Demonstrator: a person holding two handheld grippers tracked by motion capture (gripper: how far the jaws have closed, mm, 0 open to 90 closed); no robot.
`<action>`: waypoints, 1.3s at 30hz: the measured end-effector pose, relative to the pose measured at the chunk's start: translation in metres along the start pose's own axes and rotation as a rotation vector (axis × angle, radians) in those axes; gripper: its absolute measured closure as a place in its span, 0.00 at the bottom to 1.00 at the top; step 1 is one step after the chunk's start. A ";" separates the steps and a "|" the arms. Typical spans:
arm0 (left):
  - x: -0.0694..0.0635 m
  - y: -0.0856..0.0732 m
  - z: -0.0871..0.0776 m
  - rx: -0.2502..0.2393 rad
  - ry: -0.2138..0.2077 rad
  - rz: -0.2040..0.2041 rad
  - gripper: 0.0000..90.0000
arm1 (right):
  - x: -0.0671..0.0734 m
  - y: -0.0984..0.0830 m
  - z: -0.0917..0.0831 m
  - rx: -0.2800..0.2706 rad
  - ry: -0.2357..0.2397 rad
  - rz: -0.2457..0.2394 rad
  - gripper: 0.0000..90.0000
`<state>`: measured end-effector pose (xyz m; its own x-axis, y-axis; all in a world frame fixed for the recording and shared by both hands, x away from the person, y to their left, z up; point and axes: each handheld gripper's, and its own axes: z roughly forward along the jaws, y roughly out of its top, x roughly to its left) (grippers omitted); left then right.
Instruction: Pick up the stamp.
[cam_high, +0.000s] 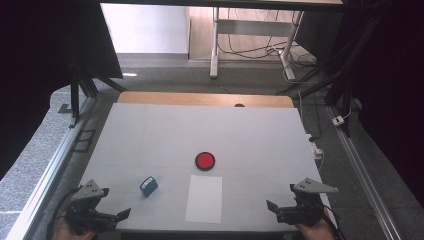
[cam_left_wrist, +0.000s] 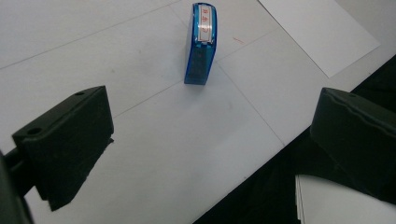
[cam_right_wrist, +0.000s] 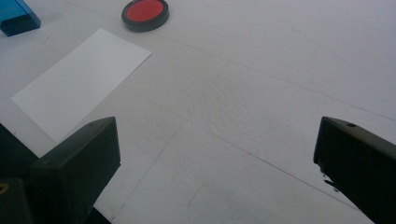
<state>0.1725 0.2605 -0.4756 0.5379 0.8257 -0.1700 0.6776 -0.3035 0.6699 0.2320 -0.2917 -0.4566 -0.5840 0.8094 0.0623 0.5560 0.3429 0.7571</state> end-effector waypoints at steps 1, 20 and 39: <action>0.000 0.000 0.000 0.001 0.000 0.000 0.00 | 0.000 0.000 0.000 0.003 0.006 -0.007 0.01; -0.001 0.002 0.004 0.042 0.001 0.007 0.00 | 0.004 0.001 0.003 0.033 0.032 -0.051 0.01; -0.001 0.005 0.002 0.011 -0.014 0.012 0.00 | 0.005 0.001 0.005 0.046 0.041 -0.059 0.01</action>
<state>0.1761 0.2572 -0.4733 0.5535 0.8149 -0.1723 0.6765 -0.3191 0.6637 0.2326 -0.2851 -0.4583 -0.6395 0.7675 0.0457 0.5460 0.4114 0.7298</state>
